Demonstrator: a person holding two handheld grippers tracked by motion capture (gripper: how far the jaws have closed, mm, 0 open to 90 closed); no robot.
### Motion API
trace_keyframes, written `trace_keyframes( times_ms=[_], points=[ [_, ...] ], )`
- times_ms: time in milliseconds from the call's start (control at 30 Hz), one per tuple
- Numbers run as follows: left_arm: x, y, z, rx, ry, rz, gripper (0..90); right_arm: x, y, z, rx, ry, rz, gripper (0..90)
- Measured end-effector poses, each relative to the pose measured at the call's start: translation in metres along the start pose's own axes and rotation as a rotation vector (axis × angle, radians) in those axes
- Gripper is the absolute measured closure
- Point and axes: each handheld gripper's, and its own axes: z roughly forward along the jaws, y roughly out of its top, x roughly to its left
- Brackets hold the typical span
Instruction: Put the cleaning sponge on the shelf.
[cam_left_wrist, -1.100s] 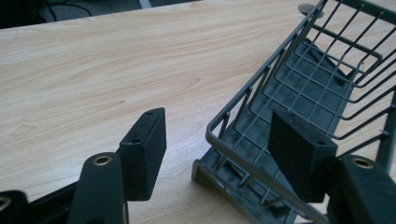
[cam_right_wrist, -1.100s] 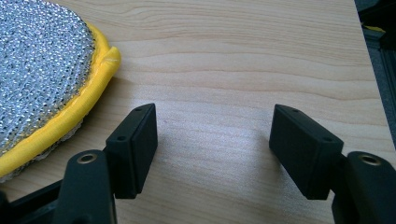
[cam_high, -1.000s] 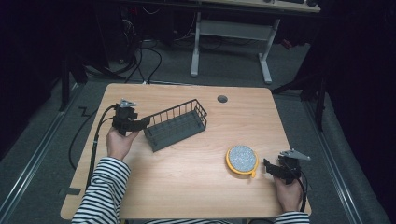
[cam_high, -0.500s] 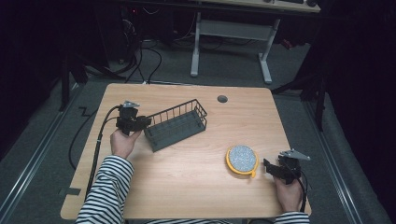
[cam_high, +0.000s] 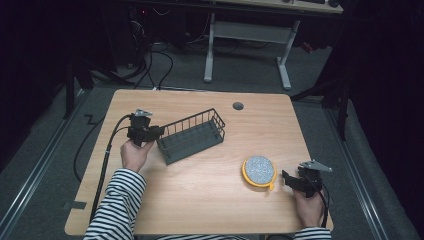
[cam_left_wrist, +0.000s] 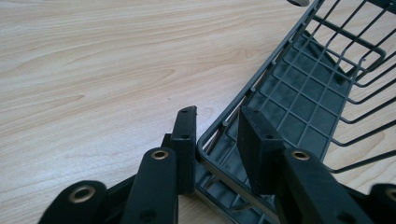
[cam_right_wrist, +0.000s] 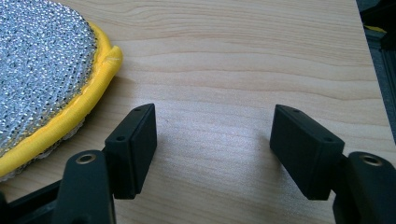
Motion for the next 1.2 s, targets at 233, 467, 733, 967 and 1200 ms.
trace_keyframes(
  times_ms=[233,467,733,967,1200],
  points=[
    [-0.016,-0.002,0.002,0.000,0.005,-0.006,69.5,0.000,0.000,0.000,0.000,0.001,0.000,31.9],
    [-0.026,-0.006,0.000,-0.011,0.018,-0.041,69.4,0.000,0.000,0.000,0.001,0.001,0.001,31.7],
    [-0.040,-0.007,0.002,-0.010,0.013,-0.049,69.4,0.000,0.000,0.000,-0.001,0.006,-0.004,31.4],
    [-0.052,-0.009,0.004,-0.013,-0.001,-0.048,69.2,0.000,0.000,0.000,-0.002,0.008,-0.009,31.4],
    [-0.055,-0.009,0.005,-0.017,-0.018,-0.047,65.5,0.000,0.000,0.000,-0.003,0.009,-0.010,31.4]
  ],
)
